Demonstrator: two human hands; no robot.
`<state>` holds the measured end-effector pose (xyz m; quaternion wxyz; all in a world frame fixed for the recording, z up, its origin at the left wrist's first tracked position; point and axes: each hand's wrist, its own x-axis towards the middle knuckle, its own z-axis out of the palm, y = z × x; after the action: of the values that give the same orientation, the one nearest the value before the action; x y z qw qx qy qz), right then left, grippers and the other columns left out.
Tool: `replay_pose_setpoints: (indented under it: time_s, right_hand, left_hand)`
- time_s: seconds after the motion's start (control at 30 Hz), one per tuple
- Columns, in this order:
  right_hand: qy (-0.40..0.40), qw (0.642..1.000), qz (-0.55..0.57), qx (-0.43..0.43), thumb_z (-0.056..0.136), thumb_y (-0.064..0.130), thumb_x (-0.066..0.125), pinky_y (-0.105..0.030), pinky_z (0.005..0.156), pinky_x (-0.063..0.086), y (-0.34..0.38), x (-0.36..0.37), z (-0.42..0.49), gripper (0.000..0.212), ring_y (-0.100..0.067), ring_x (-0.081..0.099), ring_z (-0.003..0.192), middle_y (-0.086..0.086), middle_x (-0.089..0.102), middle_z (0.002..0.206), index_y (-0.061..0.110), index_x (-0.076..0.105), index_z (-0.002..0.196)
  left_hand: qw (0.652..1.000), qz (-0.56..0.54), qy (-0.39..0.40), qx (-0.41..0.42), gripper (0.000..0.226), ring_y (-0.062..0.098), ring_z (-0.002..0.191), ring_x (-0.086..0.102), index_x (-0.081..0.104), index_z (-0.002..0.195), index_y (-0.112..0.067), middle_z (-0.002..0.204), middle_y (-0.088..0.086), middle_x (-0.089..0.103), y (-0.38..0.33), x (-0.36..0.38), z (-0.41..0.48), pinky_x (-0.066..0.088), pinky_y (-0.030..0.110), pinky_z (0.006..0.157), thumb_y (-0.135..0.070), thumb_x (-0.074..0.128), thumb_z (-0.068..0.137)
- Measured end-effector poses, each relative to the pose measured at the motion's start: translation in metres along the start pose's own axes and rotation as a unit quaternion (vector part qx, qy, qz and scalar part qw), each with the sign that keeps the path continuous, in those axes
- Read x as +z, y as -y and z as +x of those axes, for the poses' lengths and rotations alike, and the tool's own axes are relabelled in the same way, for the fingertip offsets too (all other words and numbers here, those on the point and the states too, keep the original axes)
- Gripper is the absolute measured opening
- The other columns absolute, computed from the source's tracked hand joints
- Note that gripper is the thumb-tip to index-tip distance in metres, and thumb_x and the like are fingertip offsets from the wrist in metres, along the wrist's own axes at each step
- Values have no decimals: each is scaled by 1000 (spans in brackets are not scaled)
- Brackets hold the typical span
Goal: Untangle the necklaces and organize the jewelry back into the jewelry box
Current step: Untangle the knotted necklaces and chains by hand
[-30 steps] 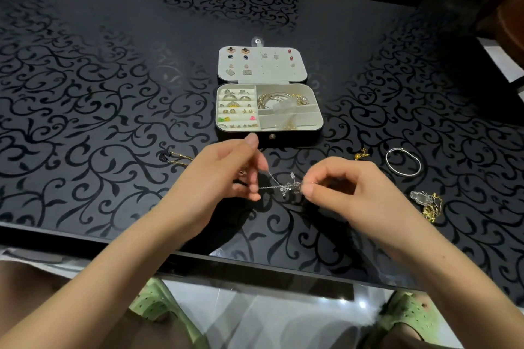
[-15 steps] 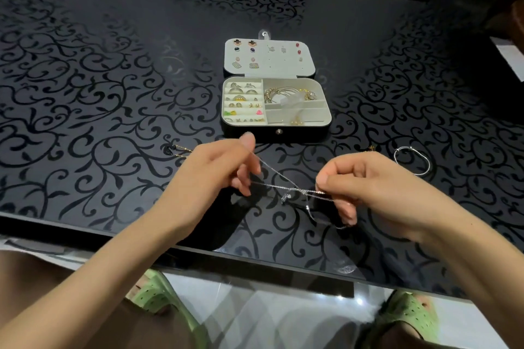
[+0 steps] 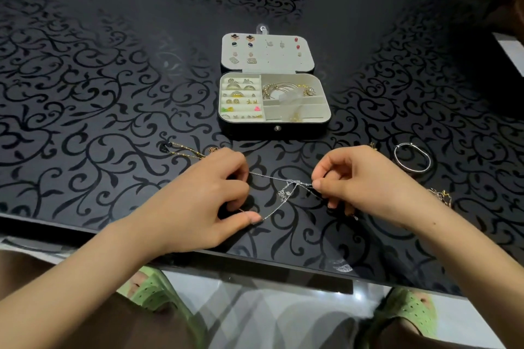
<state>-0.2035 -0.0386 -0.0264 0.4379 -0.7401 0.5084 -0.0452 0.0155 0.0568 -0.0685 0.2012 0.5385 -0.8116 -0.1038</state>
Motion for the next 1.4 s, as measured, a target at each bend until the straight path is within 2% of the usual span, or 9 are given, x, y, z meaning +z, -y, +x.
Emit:
replay_pose_setpoints:
  time_s: [0.17, 0.23, 0.43, 0.57, 0.77, 0.93, 1.07, 1.2, 1.4]
  right_hand:
    - [-50, 997, -57, -6, 84, 14, 66, -32, 57, 56, -7, -2, -3, 14, -20, 64, 61, 4, 61, 61, 21, 65, 72]
    - [-75, 994, -73, -13, 84, 15, 66, -34, 63, 56, -10, -3, -5, 15, -16, 60, 60, 5, 59, 62, 23, 65, 72]
    - [-99, 992, -68, -24, 82, 17, 68, -20, 57, 41, -15, -6, -9, 12, -6, 49, 54, 6, 57, 62, 23, 65, 72]
    - [-106, 991, -83, -27, 79, 23, 71, -19, 61, 42, -16, -8, -12, 10, -6, 52, 59, 5, 60, 64, 23, 66, 70]
    - [-95, 982, -159, -42, 78, 31, 71, -26, 73, 46, -12, 1, -16, 10, -6, 58, 71, 9, 64, 68, 28, 65, 72]
    - [-117, 969, -202, -81, 82, 32, 65, -28, 81, 42, -8, 4, -23, 9, -12, 57, 83, 11, 62, 79, 34, 61, 74]
    - [-130, 956, -233, -120, 85, 29, 63, -26, 87, 36, -8, 7, -27, 6, -13, 54, 92, 10, 63, 88, 27, 68, 83]
    - [-126, 949, -244, -155, 81, 34, 65, -28, 79, 30, -13, 15, -28, 10, -14, 50, 83, 9, 63, 81, 27, 70, 77]
    - [-125, 944, -257, -165, 75, 28, 62, -35, 70, 41, -15, 31, -24, 11, -18, 49, 69, 7, 58, 67, 22, 64, 67]
  left_hand:
    - [1000, 9, -3, -3, 50, 10, 78, 40, 37, 55, -20, 87, -3, 44, 1, -4, -2, 37, 21, 69, -58, 52, 83]
    - [1000, 14, -8, -3, 52, 10, 78, 41, 36, 54, -20, 87, -1, 45, 2, -6, -4, 36, 22, 69, -61, 50, 83]
    - [999, 36, -11, -2, 57, 12, 76, 47, 40, 50, -19, 88, 2, 50, 6, -11, -10, 42, 27, 68, -63, 44, 86]
    - [999, 49, -14, 5, 62, 19, 73, 52, 46, 47, -13, 87, 5, 53, 8, -12, -14, 47, 34, 66, -59, 44, 88]
    - [998, 58, -25, -20, 59, 19, 83, 54, 57, 52, -13, 95, 3, 59, 5, -11, -13, 43, 35, 76, -52, 39, 93]
    - [994, 98, -42, -13, 51, 22, 76, 54, 65, 58, -16, 89, 0, 63, -9, -17, 0, 39, 33, 67, -48, 42, 91]
    - [995, 66, -64, -38, 38, 22, 71, 54, 66, 65, -15, 81, -1, 59, -23, -17, 12, 45, 36, 64, -41, 48, 86]
    - [996, -21, -36, -79, 28, 15, 78, 52, 68, 77, -22, 82, -7, 56, -41, -3, 32, 42, 28, 70, -44, 52, 78]
    - [989, -67, 8, -134, 13, 12, 89, 46, 69, 89, -20, 86, -7, 49, -56, 17, 46, 32, 20, 77, -28, 69, 80]
